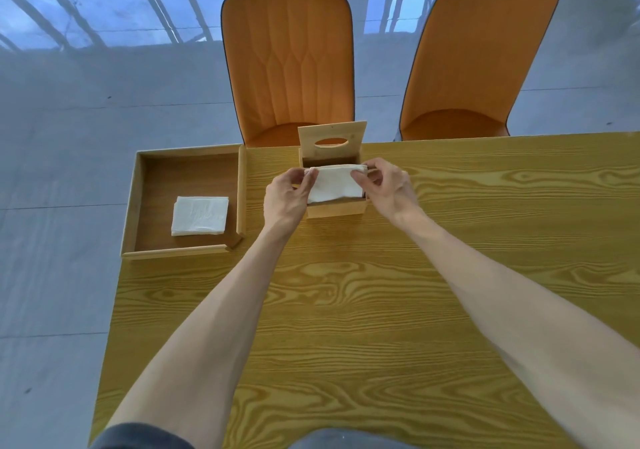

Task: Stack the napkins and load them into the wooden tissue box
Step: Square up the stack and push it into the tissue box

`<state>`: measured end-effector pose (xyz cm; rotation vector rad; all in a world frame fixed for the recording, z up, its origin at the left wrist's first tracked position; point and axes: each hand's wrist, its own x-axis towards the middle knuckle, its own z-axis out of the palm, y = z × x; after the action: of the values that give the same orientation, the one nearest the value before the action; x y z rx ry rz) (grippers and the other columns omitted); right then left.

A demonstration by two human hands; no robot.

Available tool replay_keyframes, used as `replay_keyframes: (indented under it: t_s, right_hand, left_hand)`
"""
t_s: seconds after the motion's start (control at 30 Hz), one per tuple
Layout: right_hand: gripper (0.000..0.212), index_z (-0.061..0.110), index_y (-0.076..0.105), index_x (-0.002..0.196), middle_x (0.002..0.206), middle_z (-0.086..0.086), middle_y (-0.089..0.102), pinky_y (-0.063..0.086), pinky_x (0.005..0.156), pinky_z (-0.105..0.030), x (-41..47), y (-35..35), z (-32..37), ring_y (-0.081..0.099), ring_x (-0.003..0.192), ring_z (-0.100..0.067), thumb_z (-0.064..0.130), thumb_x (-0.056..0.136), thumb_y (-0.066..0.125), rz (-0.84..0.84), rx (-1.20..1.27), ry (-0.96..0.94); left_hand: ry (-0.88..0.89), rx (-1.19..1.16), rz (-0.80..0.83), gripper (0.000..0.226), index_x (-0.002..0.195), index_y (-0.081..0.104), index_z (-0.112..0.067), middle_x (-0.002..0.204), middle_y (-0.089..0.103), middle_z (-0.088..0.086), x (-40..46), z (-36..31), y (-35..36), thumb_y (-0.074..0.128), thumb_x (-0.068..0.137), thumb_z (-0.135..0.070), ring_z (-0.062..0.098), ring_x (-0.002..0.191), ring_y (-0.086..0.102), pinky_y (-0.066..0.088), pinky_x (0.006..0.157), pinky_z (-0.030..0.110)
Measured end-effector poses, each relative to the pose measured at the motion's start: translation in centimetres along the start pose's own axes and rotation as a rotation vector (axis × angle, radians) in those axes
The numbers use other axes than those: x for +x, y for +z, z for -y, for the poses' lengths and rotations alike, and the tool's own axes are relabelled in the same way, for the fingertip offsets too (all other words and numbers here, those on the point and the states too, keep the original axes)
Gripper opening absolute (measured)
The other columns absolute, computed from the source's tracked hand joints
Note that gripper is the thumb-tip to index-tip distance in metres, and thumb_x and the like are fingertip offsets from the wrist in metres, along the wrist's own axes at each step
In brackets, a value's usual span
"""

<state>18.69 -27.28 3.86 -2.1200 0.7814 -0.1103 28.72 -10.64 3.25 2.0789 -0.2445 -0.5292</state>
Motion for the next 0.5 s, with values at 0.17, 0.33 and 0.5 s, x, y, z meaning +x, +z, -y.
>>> replay_keyframes:
  t_s: [0.17, 0.33, 0.5]
  right_hand:
    - [0.050, 0.009, 0.069, 0.114, 0.104, -0.013, 0.070, 0.045, 0.069, -0.030, 0.9, 1.2, 0.2, 0.064, 0.091, -0.025, 0.051, 0.097, 0.048, -0.113, -0.137, 0.010]
    - [0.041, 0.016, 0.072, 0.111, 0.110, -0.012, 0.067, 0.041, 0.063, -0.026, 1.6, 1.9, 0.3, 0.064, 0.093, -0.025, 0.049, 0.095, 0.054, -0.158, -0.225, 0.091]
    - [0.027, 0.020, 0.063, 0.113, 0.110, -0.005, 0.064, 0.040, 0.061, -0.025, 2.1, 2.6, 1.0, 0.065, 0.091, -0.021, 0.033, 0.090, 0.068, -0.232, -0.217, 0.122]
  left_hand:
    - [0.000, 0.218, -0.136, 0.041, 0.112, 0.072, -0.023, 0.112, 0.067, -0.001, 0.6, -0.6, 0.9, 0.054, 0.094, -0.055, 0.019, 0.099, 0.062, 0.044, 0.072, 0.032]
    - [0.002, 0.379, -0.164, 0.039, 0.109, 0.073, -0.024, 0.112, 0.057, 0.004, 1.2, -0.3, 1.6, 0.055, 0.093, -0.055, 0.022, 0.110, 0.053, 0.040, 0.073, 0.033]
    - [-0.004, 0.298, -0.226, 0.026, 0.110, 0.067, -0.029, 0.116, 0.057, 0.002, 0.8, 0.2, 2.3, 0.062, 0.092, -0.046, 0.021, 0.112, 0.053, 0.046, 0.073, 0.034]
